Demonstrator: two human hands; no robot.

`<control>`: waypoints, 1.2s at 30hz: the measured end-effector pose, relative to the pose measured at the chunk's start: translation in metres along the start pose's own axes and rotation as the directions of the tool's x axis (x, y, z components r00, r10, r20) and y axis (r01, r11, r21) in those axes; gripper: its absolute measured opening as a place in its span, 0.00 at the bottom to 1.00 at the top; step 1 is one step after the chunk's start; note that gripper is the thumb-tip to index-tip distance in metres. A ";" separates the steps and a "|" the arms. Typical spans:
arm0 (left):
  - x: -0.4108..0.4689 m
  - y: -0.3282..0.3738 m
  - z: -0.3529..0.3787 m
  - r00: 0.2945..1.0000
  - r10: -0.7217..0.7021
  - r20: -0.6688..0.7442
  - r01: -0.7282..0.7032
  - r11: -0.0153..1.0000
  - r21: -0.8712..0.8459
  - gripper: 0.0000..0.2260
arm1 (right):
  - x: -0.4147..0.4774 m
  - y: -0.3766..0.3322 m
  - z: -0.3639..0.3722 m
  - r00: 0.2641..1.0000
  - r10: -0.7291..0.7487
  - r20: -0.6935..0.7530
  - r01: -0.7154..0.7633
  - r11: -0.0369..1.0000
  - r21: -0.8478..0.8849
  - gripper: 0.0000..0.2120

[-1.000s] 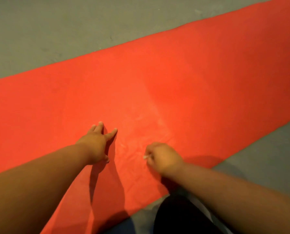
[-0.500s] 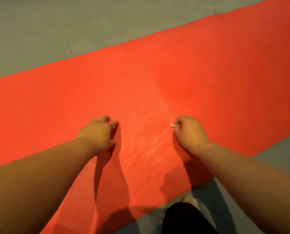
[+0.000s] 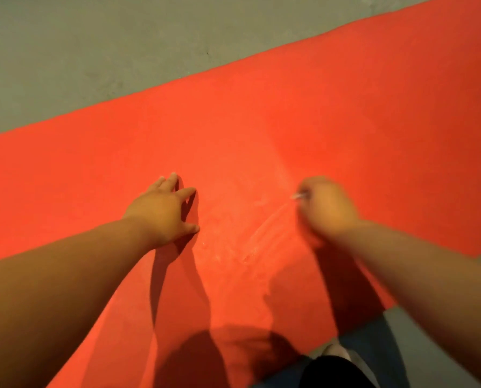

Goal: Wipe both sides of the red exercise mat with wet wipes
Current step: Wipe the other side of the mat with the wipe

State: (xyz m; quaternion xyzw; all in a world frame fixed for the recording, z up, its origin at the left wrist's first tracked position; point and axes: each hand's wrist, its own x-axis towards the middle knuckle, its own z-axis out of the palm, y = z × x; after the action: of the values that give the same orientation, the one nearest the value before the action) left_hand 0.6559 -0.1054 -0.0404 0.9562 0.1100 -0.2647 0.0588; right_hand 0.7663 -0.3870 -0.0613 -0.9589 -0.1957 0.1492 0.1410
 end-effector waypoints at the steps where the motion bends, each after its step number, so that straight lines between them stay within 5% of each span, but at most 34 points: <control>1: 0.004 -0.006 -0.002 1.000 -0.008 -0.013 0.008 1.000 0.024 0.41 | 0.015 0.027 -0.017 0.979 0.175 -0.100 -0.177 0.984 -0.008 0.08; 2: 0.009 -0.011 -0.005 1.000 -0.016 -0.015 0.016 0.999 0.035 0.42 | 0.023 0.043 -0.029 0.943 0.294 -0.159 -0.299 0.954 -0.012 0.07; 4: 0.019 -0.018 -0.009 0.999 -0.029 -0.018 0.030 0.999 0.016 0.43 | 0.023 0.031 -0.026 0.935 0.283 -0.211 -0.297 0.954 -0.035 0.08; 7: 0.033 -0.021 -0.012 0.999 -0.045 -0.021 0.044 0.999 -0.017 0.46 | -0.010 -0.049 0.021 0.998 -0.056 -0.004 0.056 0.998 0.041 0.07; 10: 0.041 -0.021 -0.013 0.999 -0.043 -0.002 0.043 0.999 -0.025 0.48 | -0.033 -0.090 0.042 0.822 -0.534 0.197 0.530 0.844 0.074 0.01; 11: 0.044 -0.021 -0.014 0.998 -0.053 0.021 0.053 0.999 -0.009 0.49 | -0.020 -0.079 0.038 0.807 -0.563 0.179 0.565 0.824 0.041 0.02; 12: 0.048 -0.024 -0.013 0.995 -0.082 0.053 0.081 0.997 0.010 0.51 | -0.002 -0.064 0.028 0.867 -0.480 0.132 0.487 0.873 -0.031 0.01; 14: 0.055 -0.035 -0.015 0.985 -0.145 0.092 0.140 0.989 0.053 0.56 | 0.037 -0.022 -0.004 0.994 -0.091 -0.063 0.083 0.989 -0.123 0.06; 16: 0.064 -0.045 -0.020 0.985 -0.144 0.092 0.136 0.987 0.090 0.59 | 0.061 0.012 -0.026 0.963 0.201 -0.180 -0.223 0.969 -0.111 0.09; 17: 0.069 -0.049 -0.024 0.987 -0.132 0.087 0.123 0.988 0.095 0.59 | 0.061 0.007 -0.028 0.953 0.238 -0.189 -0.261 0.959 -0.109 0.09; 20: 0.079 -0.057 -0.035 0.995 -0.070 0.074 0.062 0.993 0.096 0.57 | 0.027 -0.068 0.011 0.999 -0.053 0.008 0.054 0.996 -0.066 0.07; 23: 0.086 -0.067 -0.035 0.997 0.004 0.078 -0.010 0.996 0.084 0.57 | -0.013 -0.117 0.044 0.851 -0.477 0.218 0.480 0.876 0.042 0.02; 25: 0.089 -0.074 -0.038 0.999 0.035 0.023 -0.037 0.995 0.088 0.55 | 0.015 -0.095 0.033 0.902 -0.409 0.140 0.417 0.908 -0.028 0.04; 27: 0.092 -0.081 -0.045 0.998 0.057 -0.040 -0.052 0.994 0.101 0.52 | 0.062 -0.059 0.008 0.996 -0.085 -0.026 0.083 0.993 -0.087 0.07; 30: 0.095 -0.080 -0.055 1.000 -0.019 -0.013 0.020 0.998 0.061 0.54 | 0.100 -0.031 -0.017 0.970 0.185 -0.156 -0.196 0.979 -0.057 0.08; 32: 0.101 -0.077 -0.057 0.996 -0.068 0.060 0.065 0.997 0.048 0.56 | 0.091 -0.061 -0.002 0.991 0.112 -0.077 -0.118 0.990 -0.081 0.08; 34: 0.107 -0.081 -0.060 0.994 -0.070 0.084 0.064 0.996 0.064 0.56 | 0.061 -0.102 0.024 0.988 -0.140 0.067 0.143 0.989 -0.040 0.08; 36: 0.110 -0.087 -0.065 0.998 -0.061 0.026 0.060 0.997 0.058 0.56 | 0.028 -0.132 0.035 0.869 -0.442 0.222 0.442 0.895 0.054 0.05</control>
State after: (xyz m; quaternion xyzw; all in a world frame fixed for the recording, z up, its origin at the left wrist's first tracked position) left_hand 0.7592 0.0094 -0.0469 0.9500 0.1304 -0.2825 0.0250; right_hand 0.7352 -0.2510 -0.0561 -0.8649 -0.4246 0.2227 0.1487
